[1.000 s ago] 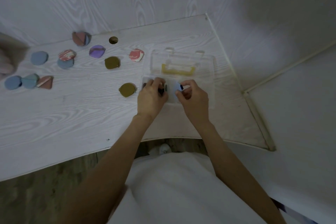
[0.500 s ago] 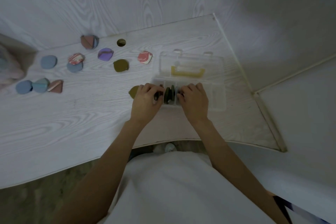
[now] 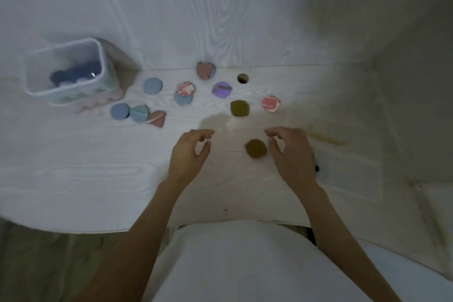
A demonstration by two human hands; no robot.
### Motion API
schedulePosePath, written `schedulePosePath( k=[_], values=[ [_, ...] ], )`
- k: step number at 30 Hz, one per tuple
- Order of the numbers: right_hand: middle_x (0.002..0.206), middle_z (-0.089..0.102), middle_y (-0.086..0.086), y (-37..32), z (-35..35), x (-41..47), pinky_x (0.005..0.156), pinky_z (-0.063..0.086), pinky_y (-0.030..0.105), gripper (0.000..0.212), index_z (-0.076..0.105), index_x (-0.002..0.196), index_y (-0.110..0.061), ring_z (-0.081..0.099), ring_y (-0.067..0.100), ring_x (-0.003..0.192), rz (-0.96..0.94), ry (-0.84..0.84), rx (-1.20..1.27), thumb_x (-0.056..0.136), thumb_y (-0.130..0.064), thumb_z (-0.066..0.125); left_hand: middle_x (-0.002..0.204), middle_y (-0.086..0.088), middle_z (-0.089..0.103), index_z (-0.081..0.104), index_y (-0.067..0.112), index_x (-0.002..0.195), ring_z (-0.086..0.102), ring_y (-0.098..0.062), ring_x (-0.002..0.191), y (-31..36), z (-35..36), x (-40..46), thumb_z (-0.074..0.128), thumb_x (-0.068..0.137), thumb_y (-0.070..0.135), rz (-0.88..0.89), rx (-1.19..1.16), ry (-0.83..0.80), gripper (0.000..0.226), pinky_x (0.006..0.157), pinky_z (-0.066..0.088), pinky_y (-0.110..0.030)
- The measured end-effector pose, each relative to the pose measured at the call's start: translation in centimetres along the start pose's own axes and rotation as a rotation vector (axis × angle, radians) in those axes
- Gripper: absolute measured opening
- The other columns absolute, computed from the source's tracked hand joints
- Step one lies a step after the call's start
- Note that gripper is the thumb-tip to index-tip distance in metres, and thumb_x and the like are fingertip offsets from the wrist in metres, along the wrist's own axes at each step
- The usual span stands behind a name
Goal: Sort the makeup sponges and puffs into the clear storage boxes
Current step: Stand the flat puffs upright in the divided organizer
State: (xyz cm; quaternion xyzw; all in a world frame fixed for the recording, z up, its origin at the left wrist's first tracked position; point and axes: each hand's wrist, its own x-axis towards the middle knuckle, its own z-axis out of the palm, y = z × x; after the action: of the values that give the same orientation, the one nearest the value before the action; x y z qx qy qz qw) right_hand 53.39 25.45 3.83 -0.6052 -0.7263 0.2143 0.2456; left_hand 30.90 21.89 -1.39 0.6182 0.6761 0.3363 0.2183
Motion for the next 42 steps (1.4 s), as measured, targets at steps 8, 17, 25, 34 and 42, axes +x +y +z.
schedulePosePath(
  k=[8, 17, 25, 34, 42],
  values=[
    [0.112, 0.065, 0.008, -10.9, 13.8, 9.0, 0.087, 0.040, 0.035, 0.028, 0.065, 0.111, -0.013, 0.052, 0.027, 0.105, -0.379, -0.357, -0.158, 0.085, -0.008, 0.055, 0.112, -0.017, 0.063, 0.062, 0.008, 0.116, 0.056, -0.035, 0.101, -13.7, -10.4, 2.8, 0.059, 0.084, 0.008, -0.390, 0.210, 0.205, 0.032, 0.086, 0.043, -0.037],
    [0.066, 0.060, 0.003, -11.1, 19.9, 17.3, 0.068, 0.042, 0.033, 0.017, 0.067, 0.076, -0.018, 0.061, 0.024, 0.070, -0.925, -0.417, -0.936, 0.073, -0.004, 0.058, 0.085, -0.019, 0.070, 0.070, 0.001, 0.093, 0.066, -0.037, 0.075, -17.0, -10.5, 8.5, 0.039, 0.071, 0.014, 0.112, 0.461, -0.115, 0.040, 0.067, 0.054, -0.042],
    [0.062, 0.054, 0.006, -11.5, 20.6, 18.6, 0.064, 0.028, 0.033, 0.019, 0.061, 0.058, -0.018, 0.054, 0.024, 0.066, -1.064, -0.289, -0.918, 0.073, -0.010, 0.052, 0.077, -0.020, 0.060, 0.069, 0.001, 0.080, 0.058, -0.039, 0.072, -17.4, -11.6, 9.1, 0.074, 0.059, -0.007, 0.039, 0.475, -0.159, 0.023, 0.061, 0.050, -0.042],
    [0.072, 0.056, -0.002, -8.8, 10.2, 9.2, 0.058, 0.037, 0.008, 0.015, 0.057, 0.083, -0.012, 0.052, -0.002, 0.061, 0.132, -0.134, 0.425, 0.082, -0.017, 0.072, 0.088, 0.001, 0.065, 0.070, 0.014, 0.094, 0.057, -0.007, 0.070, -8.6, -12.4, 5.5, 0.069, 0.084, 0.019, -0.121, -0.011, 0.154, 0.011, 0.062, 0.041, -0.009],
    [0.088, 0.064, 0.007, 1.9, -0.8, -5.2, 0.057, 0.050, 0.019, 0.014, 0.057, 0.102, -0.014, 0.060, 0.008, 0.062, 0.647, 0.183, 0.551, 0.089, -0.017, 0.061, 0.087, 0.006, 0.066, 0.066, 0.018, 0.101, 0.061, -0.002, 0.073, 5.4, -0.9, 1.7, 0.069, 0.081, 0.010, -0.080, -0.369, -0.243, 0.022, 0.067, 0.048, -0.011]
  ],
)
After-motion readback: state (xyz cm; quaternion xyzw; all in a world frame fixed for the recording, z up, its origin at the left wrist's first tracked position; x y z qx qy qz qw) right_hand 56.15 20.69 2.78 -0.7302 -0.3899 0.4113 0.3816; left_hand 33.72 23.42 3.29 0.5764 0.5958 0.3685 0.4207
